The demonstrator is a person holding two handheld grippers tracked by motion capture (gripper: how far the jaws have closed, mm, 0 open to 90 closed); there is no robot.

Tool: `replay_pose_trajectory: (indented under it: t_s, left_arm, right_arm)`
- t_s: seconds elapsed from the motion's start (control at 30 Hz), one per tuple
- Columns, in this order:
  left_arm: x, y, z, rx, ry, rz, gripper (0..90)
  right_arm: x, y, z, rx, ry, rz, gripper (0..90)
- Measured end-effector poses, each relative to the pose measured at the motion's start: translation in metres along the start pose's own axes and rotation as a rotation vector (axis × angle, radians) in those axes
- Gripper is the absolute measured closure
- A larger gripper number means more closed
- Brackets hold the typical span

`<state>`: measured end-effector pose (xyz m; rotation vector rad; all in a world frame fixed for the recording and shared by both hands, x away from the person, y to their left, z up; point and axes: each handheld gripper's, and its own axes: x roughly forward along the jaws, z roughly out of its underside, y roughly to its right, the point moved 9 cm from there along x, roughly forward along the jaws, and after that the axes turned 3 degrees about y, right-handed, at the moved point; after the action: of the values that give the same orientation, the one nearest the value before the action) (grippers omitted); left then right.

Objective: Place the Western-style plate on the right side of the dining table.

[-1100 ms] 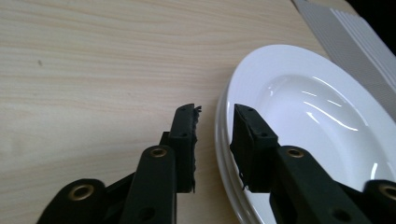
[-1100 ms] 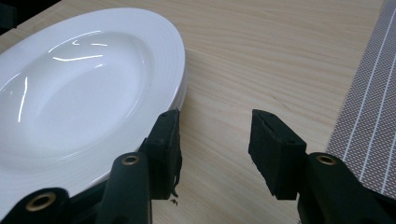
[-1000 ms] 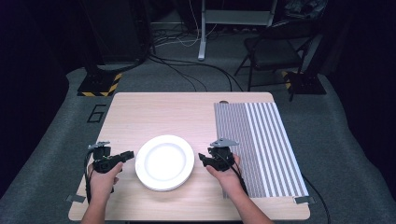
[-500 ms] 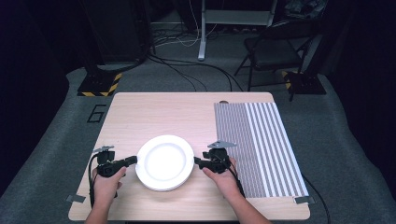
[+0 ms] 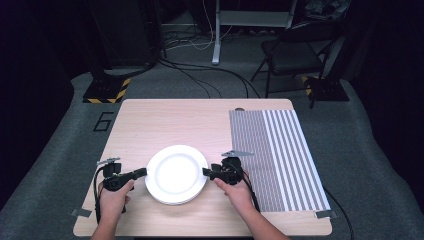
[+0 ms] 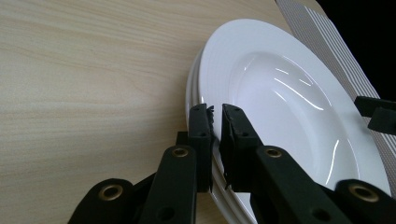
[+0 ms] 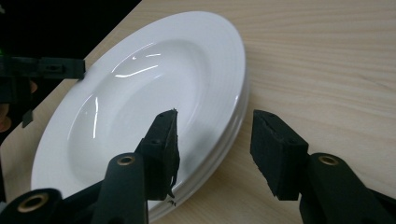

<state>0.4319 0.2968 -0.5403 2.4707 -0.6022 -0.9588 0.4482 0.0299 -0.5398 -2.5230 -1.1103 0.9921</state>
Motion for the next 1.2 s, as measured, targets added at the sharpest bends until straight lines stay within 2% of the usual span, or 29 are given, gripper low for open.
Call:
replay_pose_trajectory:
  t_s: [0.13, 0.27, 0.33, 0.4, 0.47, 0.5, 0.57, 0.6, 0.63, 0.7, 0.73, 0.77, 0.83, 0.9, 1.0, 1.2]
  left_arm:
    - [0.0, 0.0, 0.0, -0.003, 0.0, 0.002, 83.0]
    - [0.001, 0.0, 0.0, -0.002, 0.003, -0.002, 82.9]
    - [0.0, 0.001, 0.001, -0.001, 0.003, -0.006, 82.9]
    - [0.0, 0.0, 0.001, 0.007, 0.004, -0.004, 82.8]
    - [0.0, 0.0, 0.002, 0.002, 0.007, -0.002, 82.8]
    - [0.0, 0.0, 0.002, 0.002, 0.007, -0.002, 82.8]
    - [-0.001, 0.0, 0.002, -0.005, 0.006, -0.002, 82.8]
    - [0.0, 0.0, 0.003, -0.009, 0.008, -0.001, 82.8]
    - [-0.001, 0.0, 0.003, -0.013, 0.006, 0.004, 82.7]
    - [0.0, 0.0, 0.003, -0.018, 0.009, 0.011, 82.7]
    - [0.0, 0.0, 0.003, -0.018, 0.009, 0.011, 82.7]
    - [0.0, 0.0, 0.002, -0.019, 0.01, 0.014, 82.7]
    - [0.0, -0.001, 0.002, -0.02, 0.007, 0.016, 82.7]
    - [0.0, -0.001, 0.002, -0.009, 0.002, 0.023, 82.7]
    - [0.0, -0.001, 0.002, -0.007, -0.001, 0.016, 82.8]
    - [0.002, -0.001, 0.001, -0.016, 0.005, 0.008, 83.0]
  right_arm:
    - [0.004, -0.004, 0.003, 0.017, -0.008, -0.018, 50.8]
    - [0.008, -0.008, 0.007, 0.022, -0.017, -0.007, 49.4]
    - [0.01, -0.01, 0.008, 0.01, -0.006, 0.027, 50.1]
    - [0.01, -0.011, 0.009, 0.029, -0.003, 0.044, 49.5]
    - [0.012, -0.013, 0.009, 0.055, 0.032, 0.091, 48.9]
    - [0.012, -0.013, 0.009, 0.055, 0.032, 0.091, 48.9]
    - [0.014, -0.014, 0.01, 0.052, 0.067, 0.141, 48.9]
    - [0.014, -0.014, 0.01, 0.052, 0.067, 0.141, 48.9]
    - [0.014, -0.015, 0.01, 0.067, 0.092, 0.168, 49.0]
    - [0.014, -0.017, 0.009, 0.078, 0.116, 0.191, 49.0]
    - [0.014, -0.017, 0.009, 0.078, 0.116, 0.191, 49.0]
    - [0.014, -0.018, 0.009, 0.085, 0.124, 0.216, 49.3]
    - [0.014, -0.018, 0.008, 0.085, 0.135, 0.231, 50.5]
    - [0.014, -0.018, 0.008, 0.083, 0.143, 0.233, 50.6]
    - [0.012, -0.018, 0.005, 0.118, 0.177, 0.224, 51.4]
    - [0.008, -0.017, 0.002, 0.201, 0.18, 0.165, 52.7]
